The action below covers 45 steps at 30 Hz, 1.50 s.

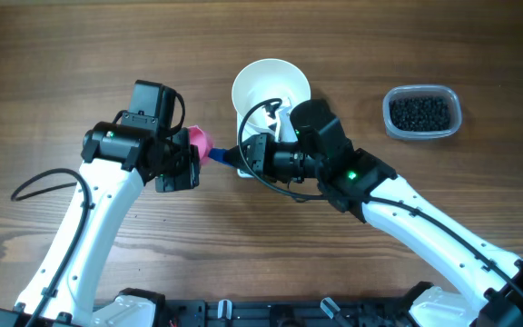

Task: Scoop item into bowl and weigh 150g on scale
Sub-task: 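Grasp the scoop's blue handle with the right gripper from the left gripper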

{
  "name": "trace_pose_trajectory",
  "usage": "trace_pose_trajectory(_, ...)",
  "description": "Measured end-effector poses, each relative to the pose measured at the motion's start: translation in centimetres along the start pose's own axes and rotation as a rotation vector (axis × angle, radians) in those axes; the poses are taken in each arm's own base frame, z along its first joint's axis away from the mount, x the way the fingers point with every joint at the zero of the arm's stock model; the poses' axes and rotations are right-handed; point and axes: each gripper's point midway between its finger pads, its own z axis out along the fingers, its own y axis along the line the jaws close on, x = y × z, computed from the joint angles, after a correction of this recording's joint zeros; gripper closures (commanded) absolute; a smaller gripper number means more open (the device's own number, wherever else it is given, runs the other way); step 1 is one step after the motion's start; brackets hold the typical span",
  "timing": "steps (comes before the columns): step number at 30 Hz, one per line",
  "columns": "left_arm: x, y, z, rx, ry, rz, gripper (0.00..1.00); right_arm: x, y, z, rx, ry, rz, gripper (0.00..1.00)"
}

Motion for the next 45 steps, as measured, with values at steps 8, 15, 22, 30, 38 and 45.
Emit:
trace_pose_trajectory(8,0.7,0.3,0.1,-0.008,0.012,0.017,0.96,-0.1,-0.1,0.1,0.006,-0.009,0.002,0.79)
trace_pose_trajectory(15,1.0,0.4,0.2,-0.012,0.017,0.026,0.96,-0.2,-0.1,0.1,0.007,-0.016,0.003,0.88)
trace_pose_trajectory(22,1.0,0.5,0.2,-0.014,0.017,0.024,0.77,-0.2,-0.1,0.1,0.009,-0.015,0.007,0.96)
trace_pose_trajectory(30,1.1,0.4,0.2,-0.014,0.023,0.037,0.58,0.0,-1.0,0.0,0.046,-0.012,-0.007,0.96)
trace_pose_trajectory(38,2.0,-1.8,0.1,0.086,0.044,0.337,0.62,-1.7,-3.7,-1.5,0.120,-0.041,-0.004,0.96)
trace_pose_trajectory(45,3.0,-4.6,-0.5,0.221,0.031,0.694,0.71,-2.9,-5.4,-4.9,0.191,-0.081,-0.039,0.96)
